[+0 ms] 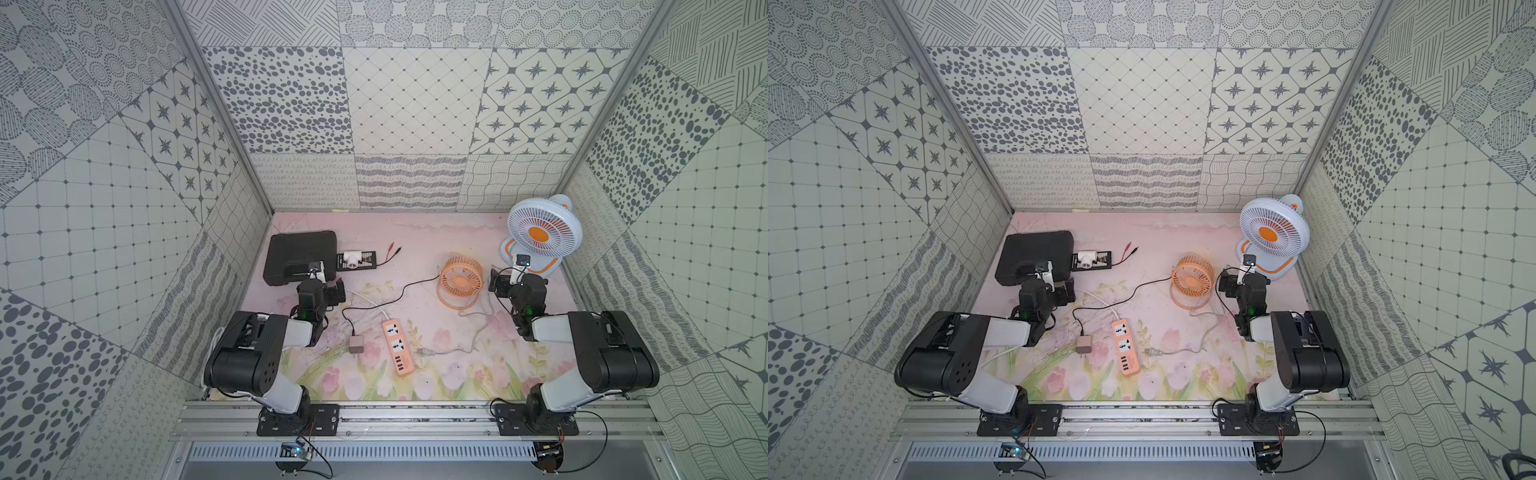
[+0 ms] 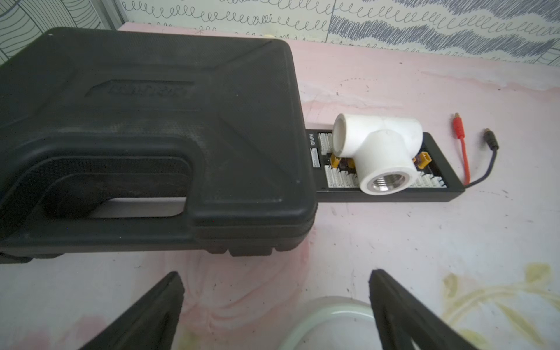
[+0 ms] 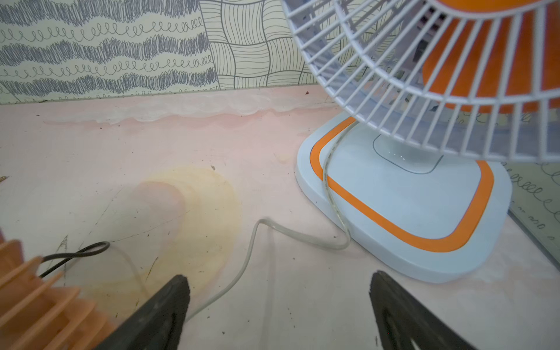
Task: Plug the desk fan into the power strip
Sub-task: Pick up the plug from the center of the board.
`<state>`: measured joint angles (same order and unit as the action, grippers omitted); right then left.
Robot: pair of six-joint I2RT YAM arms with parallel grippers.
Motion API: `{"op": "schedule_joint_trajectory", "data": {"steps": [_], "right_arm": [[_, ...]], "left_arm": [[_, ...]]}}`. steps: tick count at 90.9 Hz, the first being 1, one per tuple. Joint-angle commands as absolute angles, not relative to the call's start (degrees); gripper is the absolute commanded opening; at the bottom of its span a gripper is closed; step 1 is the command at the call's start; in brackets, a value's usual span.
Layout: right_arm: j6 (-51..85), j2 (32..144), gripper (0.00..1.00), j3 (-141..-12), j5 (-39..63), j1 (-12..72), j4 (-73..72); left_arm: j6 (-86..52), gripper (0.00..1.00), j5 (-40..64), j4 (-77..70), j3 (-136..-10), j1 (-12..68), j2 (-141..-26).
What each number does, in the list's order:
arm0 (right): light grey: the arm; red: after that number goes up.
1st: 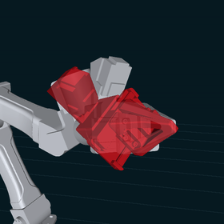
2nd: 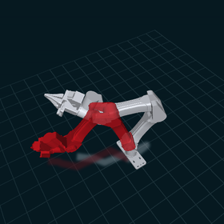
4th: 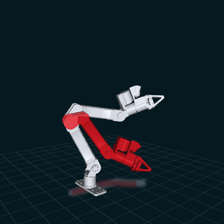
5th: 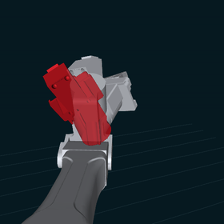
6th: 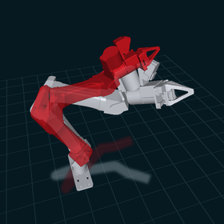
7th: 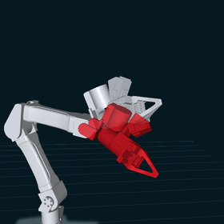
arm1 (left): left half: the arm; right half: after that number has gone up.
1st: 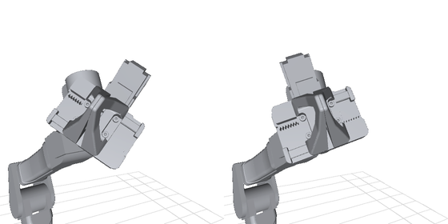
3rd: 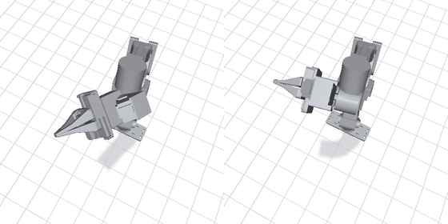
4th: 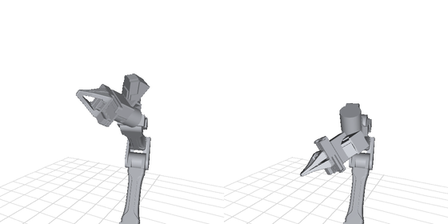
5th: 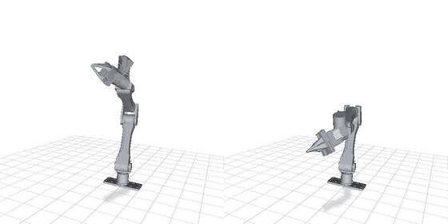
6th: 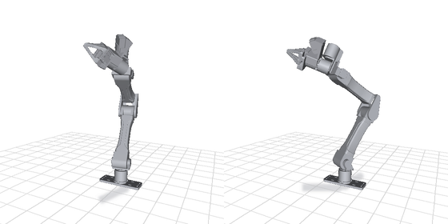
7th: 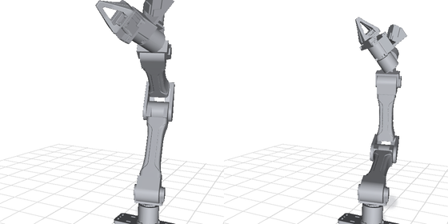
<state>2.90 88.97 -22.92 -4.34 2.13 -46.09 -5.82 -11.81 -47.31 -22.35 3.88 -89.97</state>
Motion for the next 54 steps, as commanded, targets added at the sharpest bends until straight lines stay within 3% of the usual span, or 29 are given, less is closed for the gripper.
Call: {"op": "schedule_joint_trajectory", "data": {"steps": [1,38,43,49,54], "right_arm": [[2.18,88.6,0.97,-23.14,-3.69,2.28,-48.16],[2.59,87.64,0.97,-23.66,-6.41,2.61,-47.92],[2.76,82.08,0.97,-27.47,-13.04,4.44,-33.68],[5.65,75.7,0.97,-35.81,-20.12,6.37,-15.87],[10.05,70.42,0.97,-41.48,-20.19,7.41,-5.12]], "left_arm": [[-4.92,0.99,-10.92,-49.59,-22.88,3.8,-89.93],[-5.29,0.99,-9.32,-49.01,-23.0,2.97,-89.71],[-5.69,0.98,-12.49,-45.82,-24.26,3.03,-87.74],[-8.34,0.98,-17.82,-24.99,-32.31,2.92,-81.82],[-10.54,0.96,-22.02,-14.78,-37.57,3.05,-77.76]]}}
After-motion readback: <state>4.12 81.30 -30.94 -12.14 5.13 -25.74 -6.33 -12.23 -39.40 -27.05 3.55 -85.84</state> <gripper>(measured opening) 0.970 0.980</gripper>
